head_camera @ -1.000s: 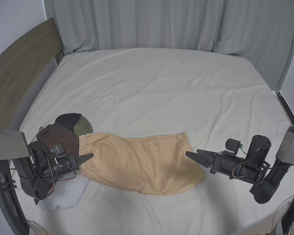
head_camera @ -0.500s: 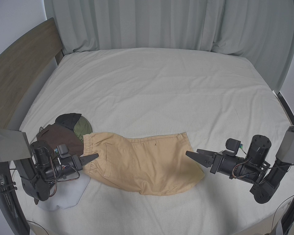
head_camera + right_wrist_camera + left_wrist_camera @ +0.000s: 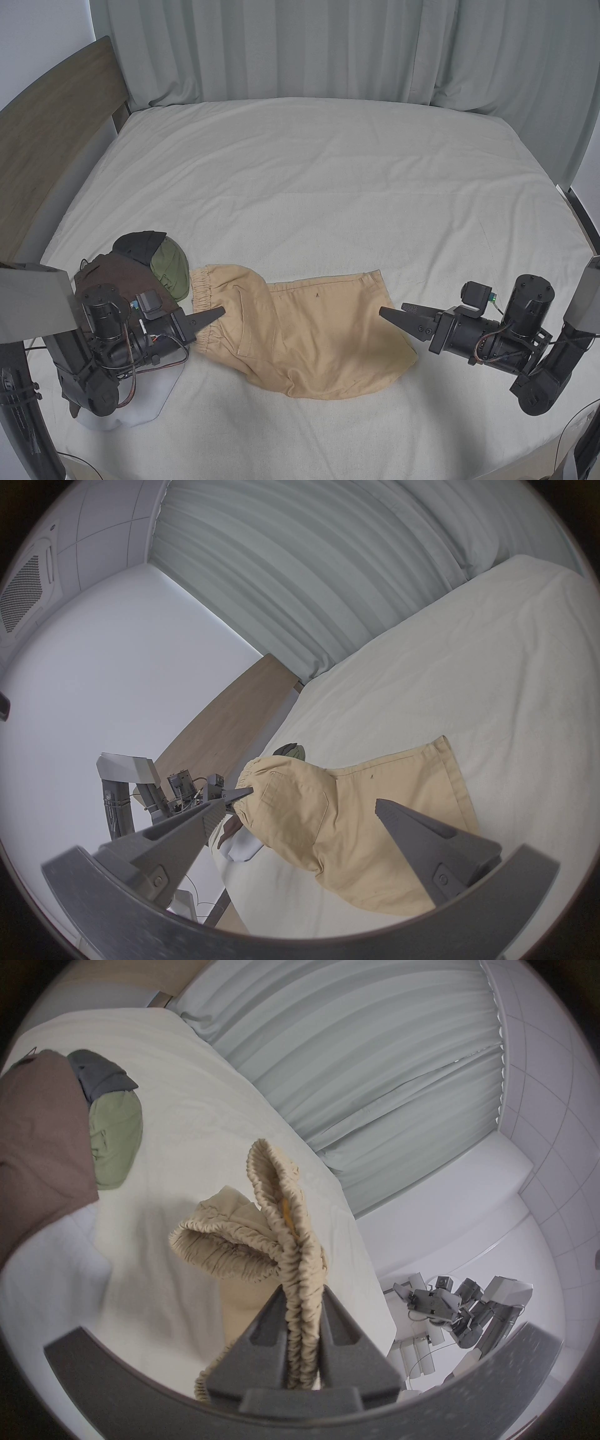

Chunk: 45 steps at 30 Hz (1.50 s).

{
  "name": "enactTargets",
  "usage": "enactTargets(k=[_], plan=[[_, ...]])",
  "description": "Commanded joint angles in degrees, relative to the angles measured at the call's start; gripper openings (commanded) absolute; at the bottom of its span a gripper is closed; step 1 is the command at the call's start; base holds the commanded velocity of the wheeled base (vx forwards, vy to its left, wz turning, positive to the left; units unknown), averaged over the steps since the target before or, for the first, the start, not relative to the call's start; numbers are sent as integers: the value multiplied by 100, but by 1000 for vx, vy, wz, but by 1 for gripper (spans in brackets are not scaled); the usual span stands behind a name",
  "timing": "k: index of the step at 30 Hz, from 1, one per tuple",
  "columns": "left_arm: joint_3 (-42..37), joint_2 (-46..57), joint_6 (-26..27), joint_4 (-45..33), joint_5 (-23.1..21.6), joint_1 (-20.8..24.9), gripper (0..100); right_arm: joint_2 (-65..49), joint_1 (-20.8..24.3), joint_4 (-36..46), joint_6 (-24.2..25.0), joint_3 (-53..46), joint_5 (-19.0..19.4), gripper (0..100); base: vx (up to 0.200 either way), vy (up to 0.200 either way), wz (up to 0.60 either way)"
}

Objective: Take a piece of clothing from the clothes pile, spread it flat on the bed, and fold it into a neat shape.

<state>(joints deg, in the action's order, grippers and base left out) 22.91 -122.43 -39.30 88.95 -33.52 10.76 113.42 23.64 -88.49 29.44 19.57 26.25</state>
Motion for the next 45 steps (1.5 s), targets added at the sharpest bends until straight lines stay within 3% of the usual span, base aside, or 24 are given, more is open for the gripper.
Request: enactTargets(k=[1,17,22,45], plan=[[170,0,-148,17,171,216,0,-22,1,-1,0,3,3,100,0,0,0],[548,79,-622,17,355,514,0,-31,9,-1,0,30,3,100,0,0,0],[759,140,-1080,8,355,787,0,-39,1,-1,0,74,3,100,0,0,0],[1621,-721,-1273,8,355,1613,0,-373,-474,7,27,636,-23,100,0,0,0]])
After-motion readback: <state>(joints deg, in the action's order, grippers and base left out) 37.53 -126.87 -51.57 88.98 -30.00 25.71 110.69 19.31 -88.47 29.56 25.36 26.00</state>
